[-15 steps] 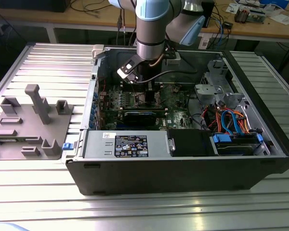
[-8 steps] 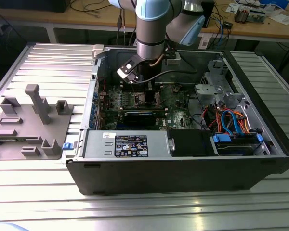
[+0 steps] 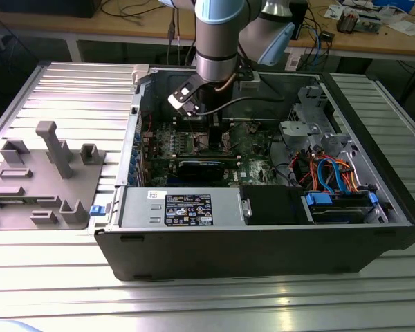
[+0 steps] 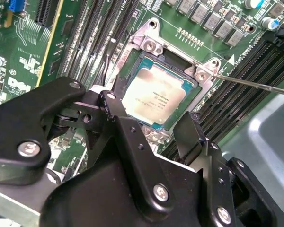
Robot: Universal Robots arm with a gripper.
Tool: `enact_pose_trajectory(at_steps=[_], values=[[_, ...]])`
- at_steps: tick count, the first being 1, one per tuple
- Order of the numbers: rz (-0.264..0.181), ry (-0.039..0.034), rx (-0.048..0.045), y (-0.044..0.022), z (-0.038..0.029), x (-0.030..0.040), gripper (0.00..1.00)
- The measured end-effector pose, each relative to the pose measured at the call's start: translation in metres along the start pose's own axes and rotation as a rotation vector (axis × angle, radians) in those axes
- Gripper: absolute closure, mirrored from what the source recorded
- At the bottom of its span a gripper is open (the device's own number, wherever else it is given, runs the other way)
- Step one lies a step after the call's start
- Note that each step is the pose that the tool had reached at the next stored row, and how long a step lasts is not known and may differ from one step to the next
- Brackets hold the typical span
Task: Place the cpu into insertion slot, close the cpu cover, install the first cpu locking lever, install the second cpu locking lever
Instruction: 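Place the cpu into insertion slot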
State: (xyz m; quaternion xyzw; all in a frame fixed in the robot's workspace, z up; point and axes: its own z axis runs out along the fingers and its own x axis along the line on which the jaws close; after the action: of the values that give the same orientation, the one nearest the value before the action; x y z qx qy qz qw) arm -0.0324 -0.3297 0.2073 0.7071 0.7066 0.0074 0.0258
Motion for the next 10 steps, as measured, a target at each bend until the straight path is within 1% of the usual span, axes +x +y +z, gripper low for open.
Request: enact_pose_trajectory(at_steps=[6, 7, 10], values=[[0.000, 0.0000, 0.0000, 0.0004, -0.0076, -0.0002, 0.34], [0.000, 0.0000, 0.0000, 0.0004, -0.0090, -0.0002, 0.40], [0.000, 0.0003, 0.0000, 0.0006, -0.0093, -0.0002, 0.59]])
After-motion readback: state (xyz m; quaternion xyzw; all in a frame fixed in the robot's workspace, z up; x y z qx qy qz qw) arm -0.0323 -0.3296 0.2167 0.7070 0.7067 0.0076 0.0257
